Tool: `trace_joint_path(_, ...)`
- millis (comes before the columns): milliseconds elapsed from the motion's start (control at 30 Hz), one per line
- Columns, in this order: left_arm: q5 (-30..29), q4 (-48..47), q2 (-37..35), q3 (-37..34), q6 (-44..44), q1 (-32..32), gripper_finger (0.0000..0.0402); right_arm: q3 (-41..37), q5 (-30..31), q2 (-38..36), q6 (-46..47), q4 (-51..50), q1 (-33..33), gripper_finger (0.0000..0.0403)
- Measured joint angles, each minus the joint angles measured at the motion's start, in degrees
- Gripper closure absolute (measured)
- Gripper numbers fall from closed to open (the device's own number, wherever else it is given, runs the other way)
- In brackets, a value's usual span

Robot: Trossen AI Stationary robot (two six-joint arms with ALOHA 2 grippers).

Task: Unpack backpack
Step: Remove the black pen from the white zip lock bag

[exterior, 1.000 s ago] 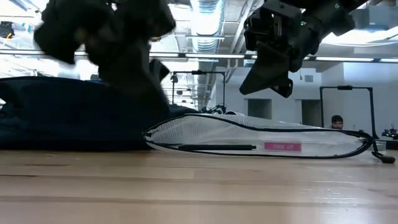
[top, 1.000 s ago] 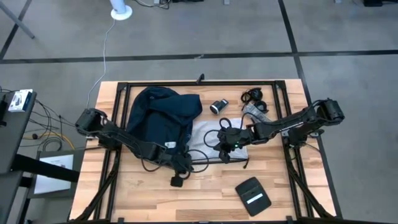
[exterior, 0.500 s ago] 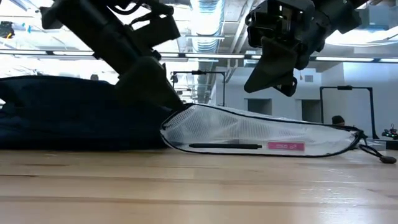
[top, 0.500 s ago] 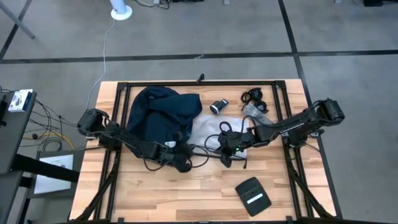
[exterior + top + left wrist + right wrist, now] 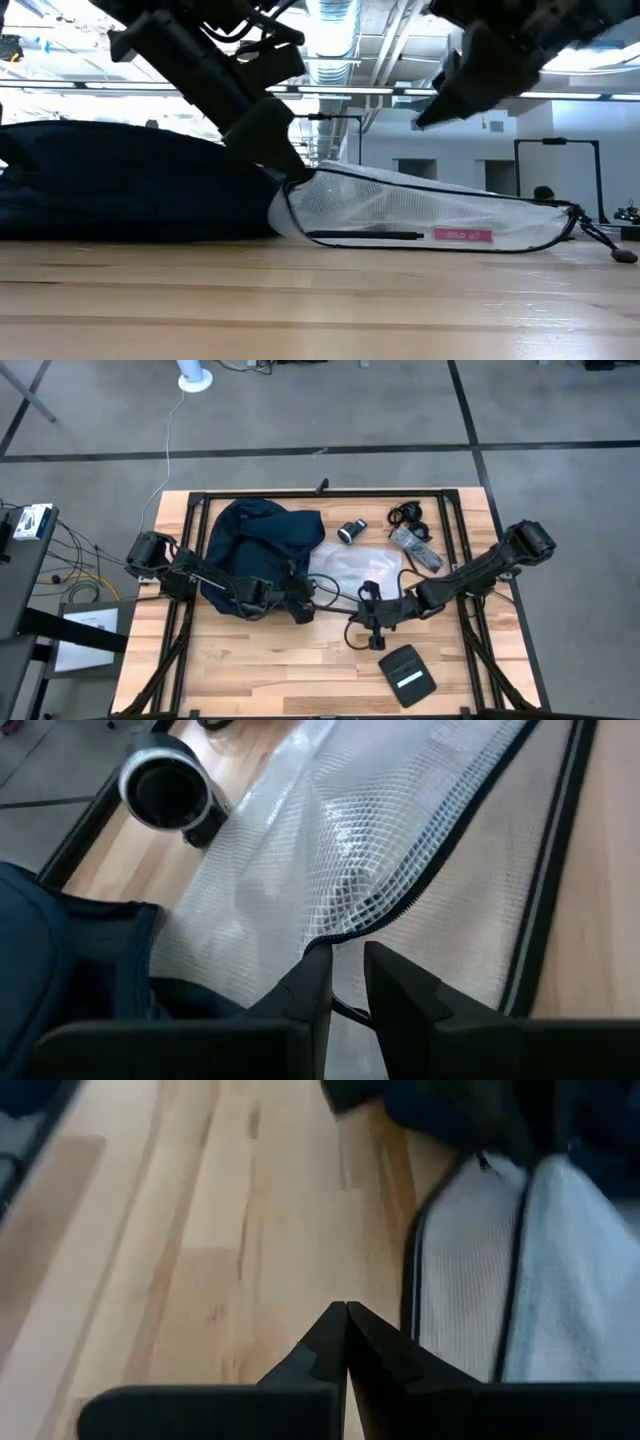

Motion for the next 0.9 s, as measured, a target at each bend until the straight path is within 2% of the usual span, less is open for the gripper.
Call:
trace_joint_path(133, 0.0, 1.1, 0.0, 0.0, 1.2, 0.7, 0.035, -0.6, -0.1, 2.9, 0.3, 8.9, -1.2, 0.0403)
trace_joint_path(267, 0.0, 1.2, 0.0, 0.0, -0.9, 0.7, 0.035, 0.1, -0.2, 8.4, 4.9, 9.6, -2.6, 0.0398)
trace_joint_path(433, -0.2, 1.3, 0.0, 0.0, -4.7, 0.6, 0.035, 2.3, -0.1, 15.5, 5.4, 8.0, -4.7, 0.0342)
trace_joint_path(667, -0.2, 1.8, 0.0, 0.0, -6.7, 0.5, 0.035, 7.2, 5.4, 19.8, 5.4, 1.9, -9.1, 0.0244)
trace_joint_path(833, -0.3, 1.8, 0.0, 0.0, -6.5, 0.0, 0.035, 8.2, 14.0, 19.8, 5.3, -1.5, -11.0, 0.0224)
trace_joint_path(900, -0.3, 1.8, 0.0, 0.0, -5.8, -0.3, 0.035, 8.2, 15.4, 19.8, 4.7, -1.5, -11.7, 0.0225)
